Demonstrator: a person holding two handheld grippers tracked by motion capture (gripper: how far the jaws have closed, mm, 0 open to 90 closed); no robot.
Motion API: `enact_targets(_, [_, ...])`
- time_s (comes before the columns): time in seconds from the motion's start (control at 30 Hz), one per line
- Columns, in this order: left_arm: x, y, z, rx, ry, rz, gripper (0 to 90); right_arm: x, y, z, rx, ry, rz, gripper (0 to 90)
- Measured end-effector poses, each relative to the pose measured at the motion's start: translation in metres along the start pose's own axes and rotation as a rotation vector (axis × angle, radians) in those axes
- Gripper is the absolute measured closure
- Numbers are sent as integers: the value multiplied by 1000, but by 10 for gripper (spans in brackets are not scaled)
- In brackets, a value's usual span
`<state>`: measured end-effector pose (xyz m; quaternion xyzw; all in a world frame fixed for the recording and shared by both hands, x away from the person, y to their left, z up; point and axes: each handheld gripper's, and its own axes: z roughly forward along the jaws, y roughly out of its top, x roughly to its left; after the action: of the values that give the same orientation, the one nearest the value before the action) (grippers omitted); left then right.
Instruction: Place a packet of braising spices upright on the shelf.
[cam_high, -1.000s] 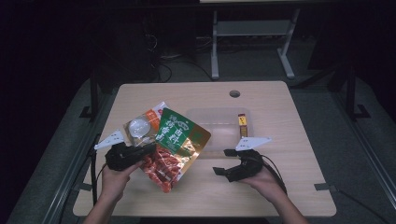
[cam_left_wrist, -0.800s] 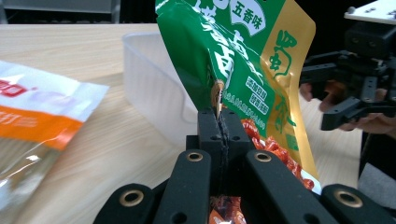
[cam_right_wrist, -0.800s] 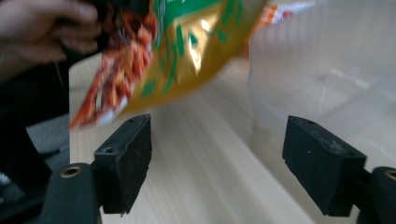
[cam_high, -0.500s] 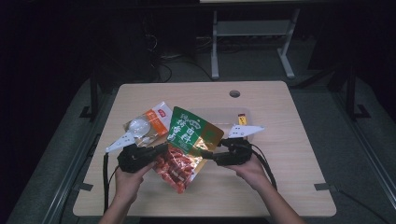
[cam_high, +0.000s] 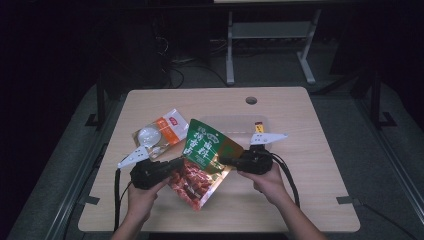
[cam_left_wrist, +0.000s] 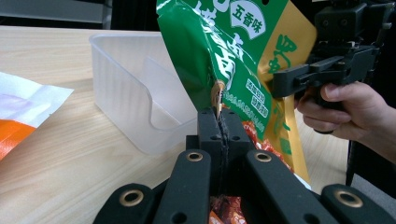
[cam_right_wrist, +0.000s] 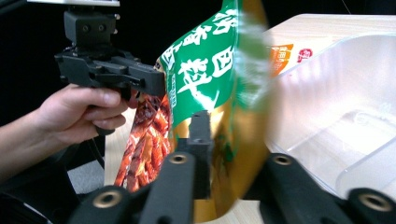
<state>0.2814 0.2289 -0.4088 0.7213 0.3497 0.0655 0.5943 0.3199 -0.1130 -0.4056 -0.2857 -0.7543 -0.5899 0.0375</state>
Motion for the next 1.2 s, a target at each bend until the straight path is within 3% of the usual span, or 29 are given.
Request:
enact_targets(0.27, [2, -5, 5, 26, -29, 13, 893, 1, 2, -3, 28, -16, -70, 898])
enact_targets(0.4, [-1, -8, 7, 72, -51, 50, 890, 3, 5, -8, 37, -29, -109, 900])
enact_targets(0.63, [-8, -12, 15, 123, -79, 73, 894, 5, 10, -16, 5, -24, -103, 897])
enact_targets(0.83, [-8, -13, 17, 116, -88, 61, 894, 8, 12, -16, 7, -22, -123, 896])
enact_targets(0.93, [-8, -15, 18, 114, -105, 36, 894, 9, 12, -14, 16, -23, -138, 896])
enact_targets(1.2, [-10, -16, 21, 105, -139, 40, 895, 8, 12, -14, 11, -18, -129, 880])
